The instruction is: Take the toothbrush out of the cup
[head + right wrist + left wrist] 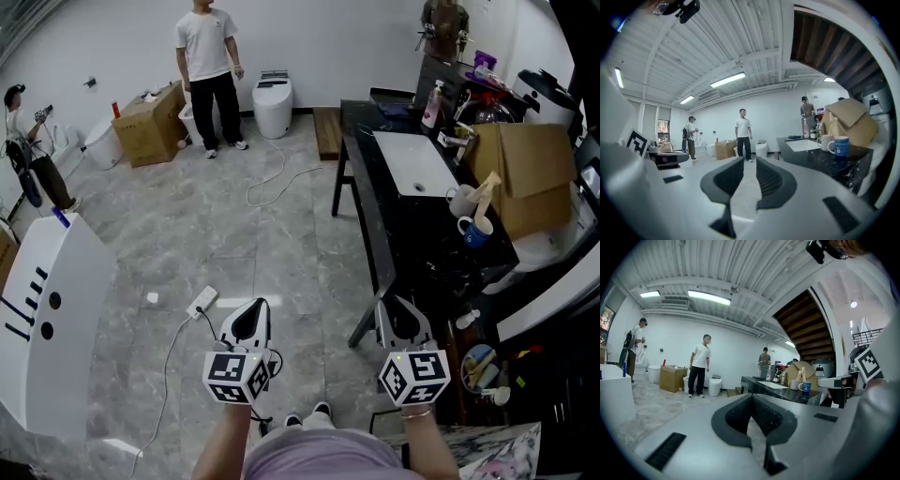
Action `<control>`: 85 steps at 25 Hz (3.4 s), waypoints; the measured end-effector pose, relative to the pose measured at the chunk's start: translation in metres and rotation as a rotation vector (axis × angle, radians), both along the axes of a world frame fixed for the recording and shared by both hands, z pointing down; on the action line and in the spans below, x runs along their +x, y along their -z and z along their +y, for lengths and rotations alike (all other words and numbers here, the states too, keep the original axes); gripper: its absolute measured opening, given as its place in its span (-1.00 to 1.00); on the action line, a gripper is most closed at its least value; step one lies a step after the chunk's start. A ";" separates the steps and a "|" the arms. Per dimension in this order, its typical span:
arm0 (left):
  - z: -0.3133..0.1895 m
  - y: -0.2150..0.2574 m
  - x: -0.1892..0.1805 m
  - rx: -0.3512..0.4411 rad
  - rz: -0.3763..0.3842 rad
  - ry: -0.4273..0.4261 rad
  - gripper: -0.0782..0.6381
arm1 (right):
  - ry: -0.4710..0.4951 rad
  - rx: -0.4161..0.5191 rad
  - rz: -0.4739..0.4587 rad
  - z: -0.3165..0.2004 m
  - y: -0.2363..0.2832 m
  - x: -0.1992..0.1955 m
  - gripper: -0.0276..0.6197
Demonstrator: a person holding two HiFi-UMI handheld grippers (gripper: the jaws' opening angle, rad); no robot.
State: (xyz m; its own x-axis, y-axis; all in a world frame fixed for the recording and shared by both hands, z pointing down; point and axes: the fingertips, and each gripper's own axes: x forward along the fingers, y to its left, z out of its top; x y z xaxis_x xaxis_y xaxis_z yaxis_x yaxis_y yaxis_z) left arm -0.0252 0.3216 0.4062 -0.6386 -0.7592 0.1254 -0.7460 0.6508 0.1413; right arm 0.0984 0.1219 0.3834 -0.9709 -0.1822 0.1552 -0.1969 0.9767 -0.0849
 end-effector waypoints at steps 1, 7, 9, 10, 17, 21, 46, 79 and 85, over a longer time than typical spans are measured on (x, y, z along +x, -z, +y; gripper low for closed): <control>-0.002 0.000 -0.001 0.000 0.000 0.001 -0.78 | 0.005 0.001 0.001 -0.002 0.000 -0.001 -0.63; -0.015 -0.005 -0.005 -0.010 0.007 0.003 -0.78 | 0.048 -0.025 0.014 -0.011 -0.001 -0.007 -0.35; -0.019 -0.006 -0.005 -0.013 0.011 0.003 -0.78 | 0.065 -0.033 0.022 -0.013 -0.002 -0.008 -0.25; -0.022 -0.006 -0.006 -0.014 0.011 0.002 -0.78 | 0.070 -0.034 0.024 -0.014 -0.002 -0.009 -0.20; -0.043 -0.006 -0.012 -0.017 0.008 -0.011 -0.78 | 0.052 -0.046 0.002 -0.038 0.002 -0.011 -0.03; -0.058 -0.005 -0.018 -0.017 0.005 -0.029 -0.78 | 0.013 -0.050 -0.007 -0.055 0.006 -0.009 0.06; -0.311 -0.006 -0.124 0.010 0.022 -0.557 -0.78 | -0.544 -0.029 -0.021 -0.226 0.020 -0.034 0.41; -0.506 -0.014 -0.067 -0.003 0.050 -1.119 -0.78 | -0.913 0.127 0.134 -0.376 0.029 -0.030 0.19; -0.523 -0.019 -0.065 -0.023 0.043 -1.122 -0.78 | -0.897 0.118 0.161 -0.404 0.022 -0.037 0.18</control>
State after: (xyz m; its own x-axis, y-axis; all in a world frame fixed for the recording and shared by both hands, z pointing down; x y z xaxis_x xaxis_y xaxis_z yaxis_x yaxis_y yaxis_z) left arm -0.0897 -0.2017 0.4251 0.4100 -0.8994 0.1519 -0.9064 -0.3832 0.1776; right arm 0.0619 -0.2818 0.3612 -0.4265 -0.8802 0.2083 -0.8859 0.4530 0.0998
